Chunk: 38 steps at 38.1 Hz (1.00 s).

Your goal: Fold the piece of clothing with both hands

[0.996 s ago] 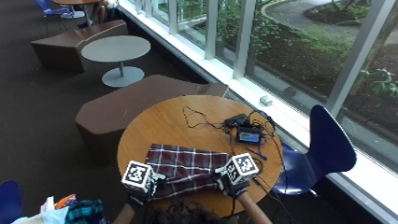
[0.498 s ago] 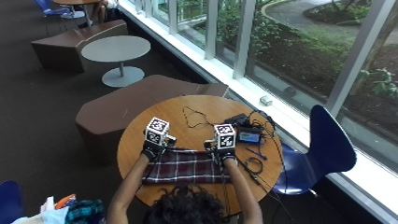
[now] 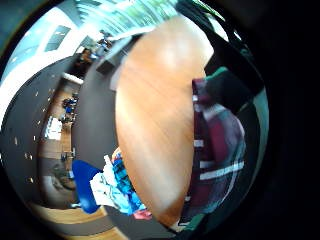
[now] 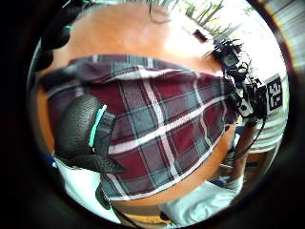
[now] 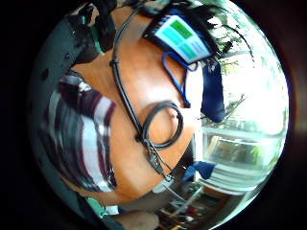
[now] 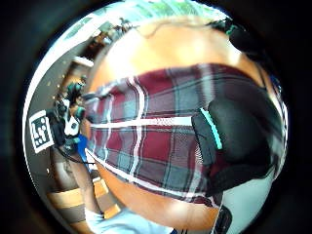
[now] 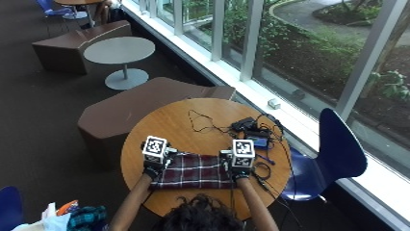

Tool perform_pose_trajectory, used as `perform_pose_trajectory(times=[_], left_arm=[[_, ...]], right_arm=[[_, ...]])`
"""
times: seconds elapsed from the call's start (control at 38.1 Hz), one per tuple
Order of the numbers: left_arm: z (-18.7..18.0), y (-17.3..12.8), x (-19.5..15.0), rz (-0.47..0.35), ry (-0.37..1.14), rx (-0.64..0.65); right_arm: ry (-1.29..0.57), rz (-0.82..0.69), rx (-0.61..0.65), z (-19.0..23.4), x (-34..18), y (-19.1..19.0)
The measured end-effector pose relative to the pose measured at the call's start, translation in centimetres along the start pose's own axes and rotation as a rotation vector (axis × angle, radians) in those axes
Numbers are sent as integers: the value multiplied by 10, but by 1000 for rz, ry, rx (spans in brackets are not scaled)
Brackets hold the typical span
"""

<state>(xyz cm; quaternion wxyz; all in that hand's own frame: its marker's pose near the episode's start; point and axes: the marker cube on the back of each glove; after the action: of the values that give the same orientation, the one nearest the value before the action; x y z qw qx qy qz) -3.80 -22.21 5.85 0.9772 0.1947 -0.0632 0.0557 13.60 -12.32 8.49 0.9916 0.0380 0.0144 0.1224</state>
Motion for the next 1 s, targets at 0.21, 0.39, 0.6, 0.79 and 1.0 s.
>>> perform_pose_trajectory(times=[0.21, 0.39, 0.6, 0.79, 1.0], left_arm=[[0, 80, 20, 37, 8, -137], [31, 107, 23, 11, 103, -420], [19, 113, 28, -22, 105, -412], [31, 102, 61, 12, 134, -427], [5, 85, 84, 60, 286, -451]], right_arm=[[-118, 375, 138, -8, 42, 83], [-30, 459, -51, 13, 38, 93], [-50, 452, -6, 21, 23, 78], [-288, 493, 33, -13, 53, 58], [-427, 408, 220, -87, 38, 29]])
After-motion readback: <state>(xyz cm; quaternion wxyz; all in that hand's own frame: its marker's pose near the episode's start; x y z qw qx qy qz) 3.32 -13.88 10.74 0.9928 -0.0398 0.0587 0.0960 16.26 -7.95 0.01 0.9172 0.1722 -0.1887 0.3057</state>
